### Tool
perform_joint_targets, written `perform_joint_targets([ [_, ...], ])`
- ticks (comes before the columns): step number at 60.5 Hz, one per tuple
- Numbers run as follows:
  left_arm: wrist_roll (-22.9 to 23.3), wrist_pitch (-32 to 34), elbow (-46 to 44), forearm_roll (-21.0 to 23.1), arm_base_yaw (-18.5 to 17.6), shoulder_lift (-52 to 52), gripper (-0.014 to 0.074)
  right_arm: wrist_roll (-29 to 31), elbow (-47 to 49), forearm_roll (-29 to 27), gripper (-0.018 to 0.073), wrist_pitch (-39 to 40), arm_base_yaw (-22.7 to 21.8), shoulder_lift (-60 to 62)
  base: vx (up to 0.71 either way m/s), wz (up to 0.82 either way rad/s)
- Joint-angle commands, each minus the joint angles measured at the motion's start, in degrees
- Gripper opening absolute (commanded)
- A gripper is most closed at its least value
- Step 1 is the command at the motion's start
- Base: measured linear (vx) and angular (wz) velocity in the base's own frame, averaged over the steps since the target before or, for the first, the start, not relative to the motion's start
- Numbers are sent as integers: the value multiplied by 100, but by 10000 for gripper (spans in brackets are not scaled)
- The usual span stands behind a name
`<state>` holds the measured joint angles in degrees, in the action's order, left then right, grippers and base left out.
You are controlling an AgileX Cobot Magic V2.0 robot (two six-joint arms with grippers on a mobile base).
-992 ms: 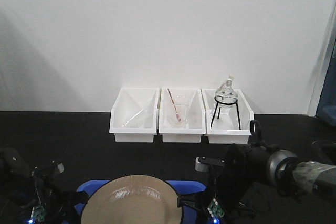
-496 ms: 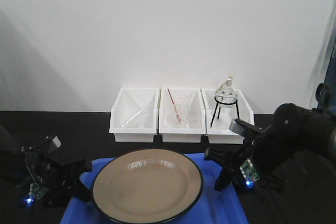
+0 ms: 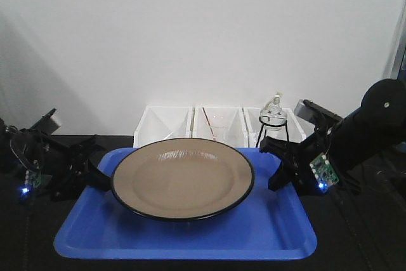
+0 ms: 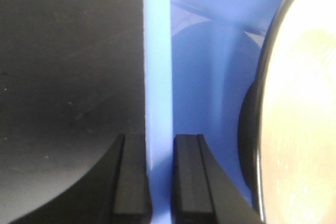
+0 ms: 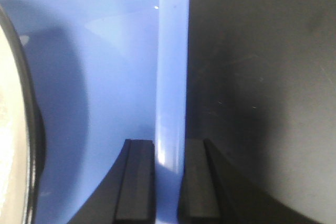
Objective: Place disk in tray to left cabinet
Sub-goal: 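Lift the tray holding the plate with both grippers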
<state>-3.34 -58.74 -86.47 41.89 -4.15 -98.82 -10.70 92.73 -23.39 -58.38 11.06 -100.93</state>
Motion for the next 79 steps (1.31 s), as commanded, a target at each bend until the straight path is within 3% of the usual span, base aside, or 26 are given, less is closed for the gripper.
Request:
perform_joint_targets([
  [1, 334, -179, -321, 1023, -151, 463, -1, -121, 392, -867, -6, -29, 90, 337, 0, 0],
  [42, 551, -424, -411, 923, -151, 698, -1, -170, 664, -1474, -6, -202, 90, 337, 0, 0],
  [79, 546, -417, -411, 923, -151, 698, -1, 121, 657, -1463, -6, -108, 90, 363, 0, 0],
])
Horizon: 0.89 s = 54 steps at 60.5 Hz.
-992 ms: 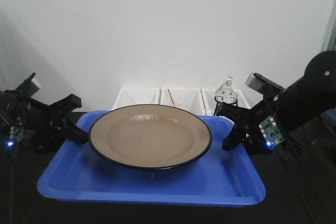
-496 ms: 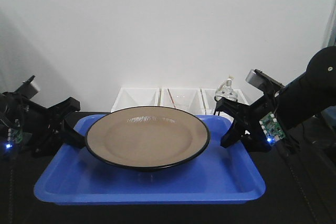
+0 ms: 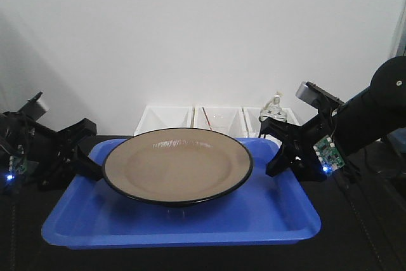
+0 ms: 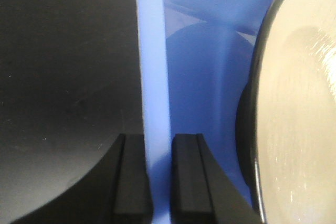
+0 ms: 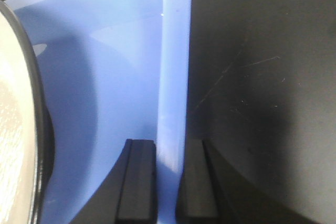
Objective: Place disk in tray to left cabinet
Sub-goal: 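Lift the tray holding the plate with both grippers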
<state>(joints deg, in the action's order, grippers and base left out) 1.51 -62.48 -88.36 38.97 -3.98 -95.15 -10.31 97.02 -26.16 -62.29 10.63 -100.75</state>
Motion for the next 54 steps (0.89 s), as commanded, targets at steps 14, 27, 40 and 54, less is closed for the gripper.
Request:
perform_joint_targets([
  [14, 61, -43, -222, 1215, -168, 331, -1, 82, 228, -1185, -6, 283, 134, 345, 0, 0],
  [27, 61, -43, -222, 1215, -168, 331, -1, 82, 228, -1185, -6, 283, 134, 345, 0, 0],
  [40, 61, -43, -222, 1215, -168, 331, -1, 82, 228, -1185, -6, 283, 134, 345, 0, 0],
  [54, 61, -43, -222, 1215, -168, 331, -1, 82, 228, -1185, -6, 283, 134, 345, 0, 0],
])
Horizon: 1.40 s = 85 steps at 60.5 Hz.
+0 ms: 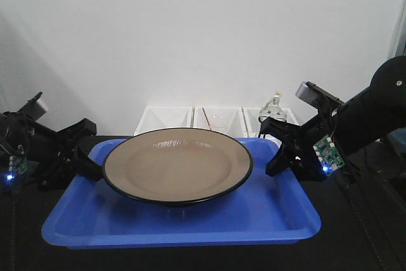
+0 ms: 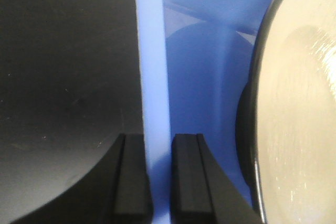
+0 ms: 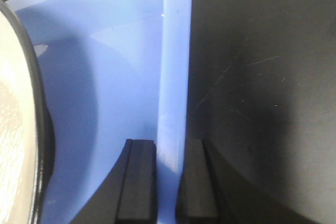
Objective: Place disk in tray to left cabinet
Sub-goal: 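Lift the tray holding the plate with both grippers, then hold the tray level with both grippers while the base drives to the cabinet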
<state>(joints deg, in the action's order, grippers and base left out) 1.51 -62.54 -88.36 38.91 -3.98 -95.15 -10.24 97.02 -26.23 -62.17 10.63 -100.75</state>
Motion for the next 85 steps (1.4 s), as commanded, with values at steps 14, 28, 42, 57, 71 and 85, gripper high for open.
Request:
perform_joint_targets([
  [14, 61, -37, -222, 1221, -168, 331, -1, 75, 228, -1178, -6, 283, 134, 345, -3, -2],
  [28, 61, -37, -222, 1221, -168, 331, -1, 75, 228, -1178, -6, 283, 134, 345, -9, 0],
  [42, 61, -37, -222, 1221, -168, 331, -1, 75, 228, -1178, -6, 283, 134, 345, -11, 25],
  [57, 61, -37, -222, 1221, -168, 331, 0, 75, 222, -1178, -6, 282, 134, 345, -12, 51],
  [71, 61, -37, -222, 1221, -168, 331, 0, 75, 222, -1178, -6, 282, 134, 345, -14, 60],
  [85, 61, -37, -222, 1221, -168, 331, 0, 75, 223, -1178, -6, 268, 134, 345, -13, 61],
])
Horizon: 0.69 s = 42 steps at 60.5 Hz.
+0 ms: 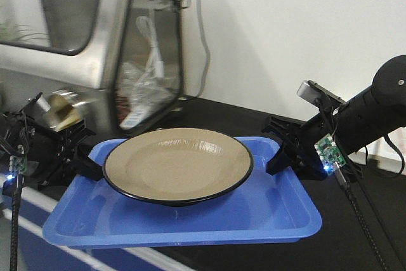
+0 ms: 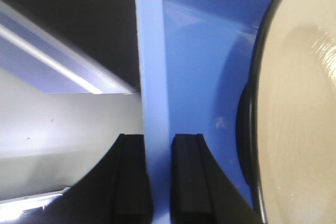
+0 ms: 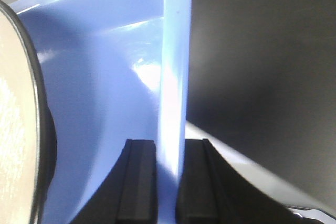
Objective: Place disk in tray to left cabinet
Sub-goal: 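Hold the tray level with both grippers while the base drives to the cabinet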
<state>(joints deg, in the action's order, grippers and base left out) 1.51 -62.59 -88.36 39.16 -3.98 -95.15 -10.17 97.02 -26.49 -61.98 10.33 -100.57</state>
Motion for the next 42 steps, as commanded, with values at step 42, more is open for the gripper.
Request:
perform_joint_targets([
  [42, 61, -31, -222, 1196, -168, 331, 0, 68, 223, -1152, -6, 240, 163, 327, -6, 60],
])
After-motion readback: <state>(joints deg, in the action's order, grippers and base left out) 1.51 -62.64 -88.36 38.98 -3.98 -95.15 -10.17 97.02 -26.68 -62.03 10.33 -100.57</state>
